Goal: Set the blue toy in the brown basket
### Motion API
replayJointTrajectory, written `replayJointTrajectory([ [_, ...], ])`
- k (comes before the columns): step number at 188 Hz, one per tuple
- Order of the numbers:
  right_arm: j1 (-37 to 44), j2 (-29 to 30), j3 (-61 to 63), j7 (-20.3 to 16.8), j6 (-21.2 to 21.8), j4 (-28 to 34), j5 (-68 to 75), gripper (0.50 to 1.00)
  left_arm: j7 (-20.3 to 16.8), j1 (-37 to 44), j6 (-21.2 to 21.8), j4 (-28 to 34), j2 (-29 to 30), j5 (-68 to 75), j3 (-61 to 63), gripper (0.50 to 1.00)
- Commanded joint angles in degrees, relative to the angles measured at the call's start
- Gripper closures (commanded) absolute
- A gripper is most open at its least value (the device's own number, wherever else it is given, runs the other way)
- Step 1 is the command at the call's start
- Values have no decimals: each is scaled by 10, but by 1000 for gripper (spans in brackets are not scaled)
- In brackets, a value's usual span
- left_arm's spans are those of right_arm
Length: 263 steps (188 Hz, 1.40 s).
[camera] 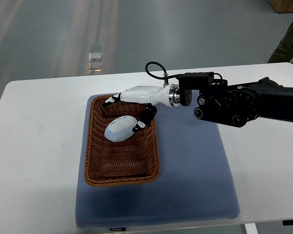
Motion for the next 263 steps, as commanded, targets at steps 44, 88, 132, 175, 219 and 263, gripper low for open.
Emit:
replayJointTrajectory([
  [44, -24, -55, 54, -9, -51, -2, 73, 589, 0, 0, 0, 0, 0, 0, 0, 500],
  [88, -145, -118, 207, -40, -62, -2, 194, 589, 0, 0, 0, 0, 0, 0, 0, 500],
  [132, -298, -126, 413, -106, -53, -2, 274, 589, 0, 0, 0, -1, 0, 1, 1, 500],
  [175, -344, -126, 473, -157, -42, -2, 362, 589, 0, 0, 0, 0, 0, 0, 0, 500],
  [219, -346, -140, 475, -152, -48, -2, 398, 587, 0, 0, 0, 0, 0, 0, 0, 500],
  [263, -347, -139, 494, -153, -47, -15, 398, 587, 0, 0, 0, -1, 0, 0, 0, 500],
])
